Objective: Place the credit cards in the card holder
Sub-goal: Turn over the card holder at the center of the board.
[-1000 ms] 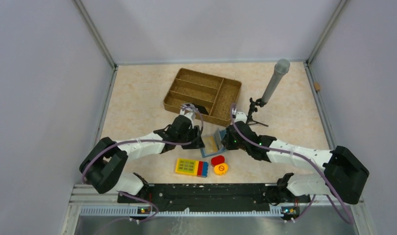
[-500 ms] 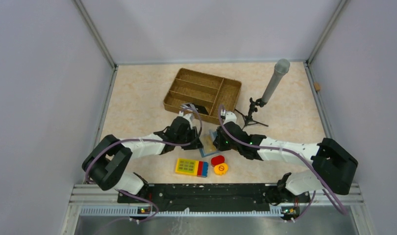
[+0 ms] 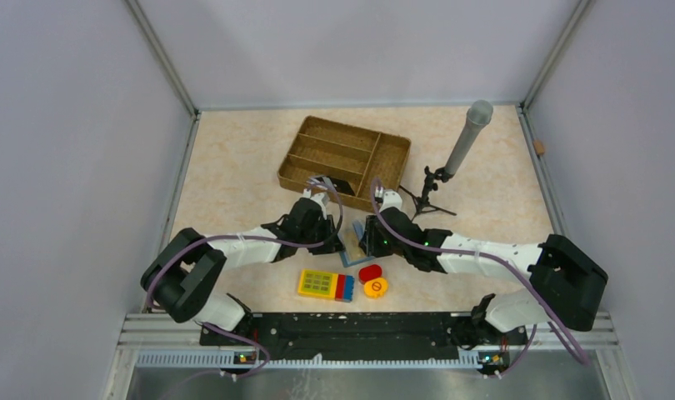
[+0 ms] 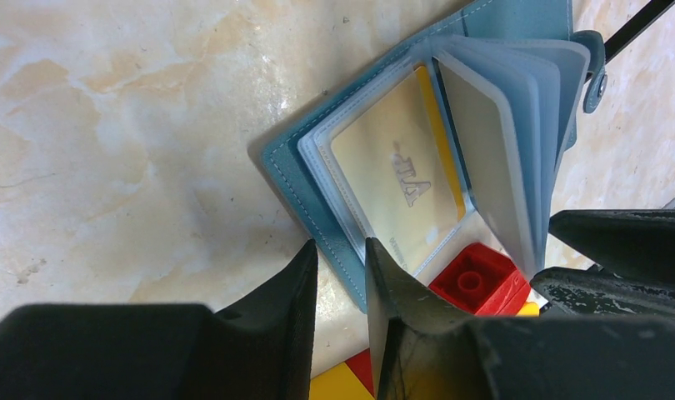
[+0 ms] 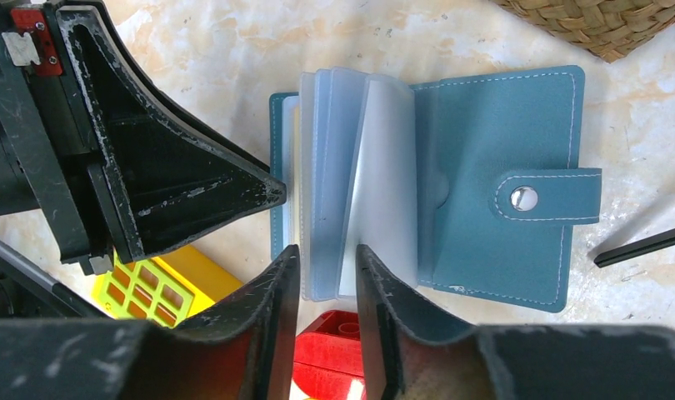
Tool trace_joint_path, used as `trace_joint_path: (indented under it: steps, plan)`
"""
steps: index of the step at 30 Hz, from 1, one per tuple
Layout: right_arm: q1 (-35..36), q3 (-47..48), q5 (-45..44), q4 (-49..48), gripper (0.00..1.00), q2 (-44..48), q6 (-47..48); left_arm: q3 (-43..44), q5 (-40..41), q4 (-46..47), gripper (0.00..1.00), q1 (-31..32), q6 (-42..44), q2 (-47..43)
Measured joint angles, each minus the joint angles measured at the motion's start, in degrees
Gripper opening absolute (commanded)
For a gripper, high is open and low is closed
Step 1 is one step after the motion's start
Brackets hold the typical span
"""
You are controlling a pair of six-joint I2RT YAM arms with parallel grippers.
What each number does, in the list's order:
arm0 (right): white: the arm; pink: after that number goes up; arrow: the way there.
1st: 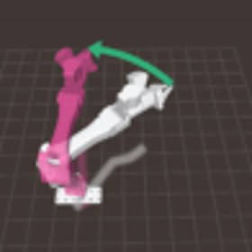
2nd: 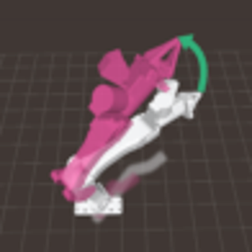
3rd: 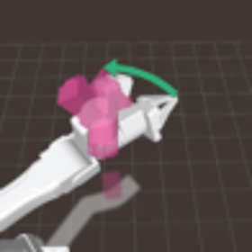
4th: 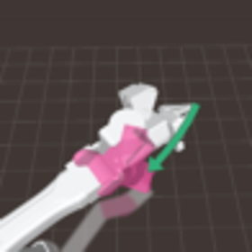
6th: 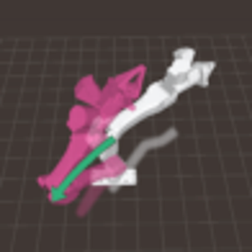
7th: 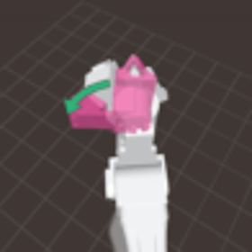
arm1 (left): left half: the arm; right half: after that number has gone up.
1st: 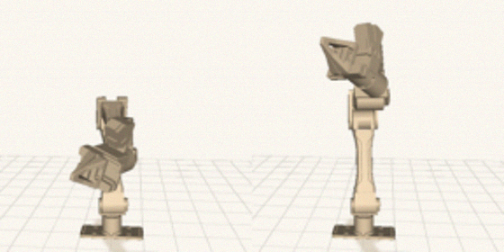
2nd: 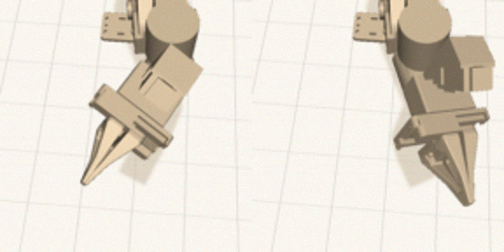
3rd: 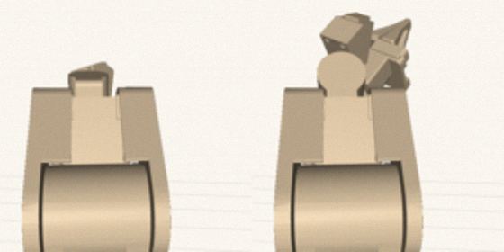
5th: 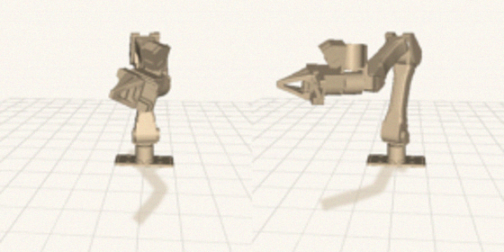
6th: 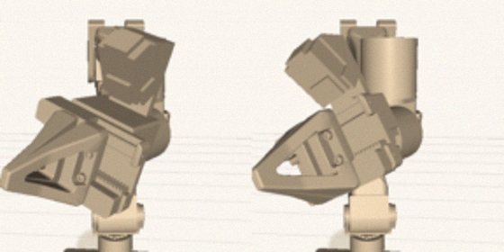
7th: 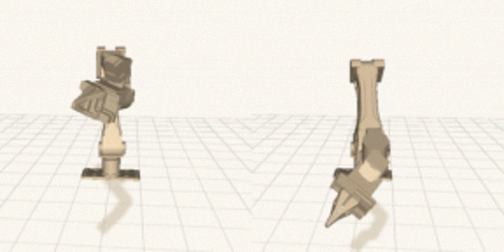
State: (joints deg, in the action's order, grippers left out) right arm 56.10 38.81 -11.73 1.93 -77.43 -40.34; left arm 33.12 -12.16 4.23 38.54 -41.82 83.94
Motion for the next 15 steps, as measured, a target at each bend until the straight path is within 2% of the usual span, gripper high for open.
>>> trace_joint_path:
  steps: [5,12,15]
  plan:
    - [0.00,0.00,-0.07,0.00,0.39,0.00,-0.11,0.00,0.09,-0.22,0.29,-0.04,-0.02,-0.22]
    - [0.00,-0.02,-1.18,0.24,0.37,0.00,-1.11,0.00,1.79,-1.92,0.31,-0.07,0.07,-4.20]
    - [0.00,-0.02,-3.58,1.90,0.36,0.00,-2.64,0.00,2.34,-2.54,0.36,-0.15,0.13,-5.53]
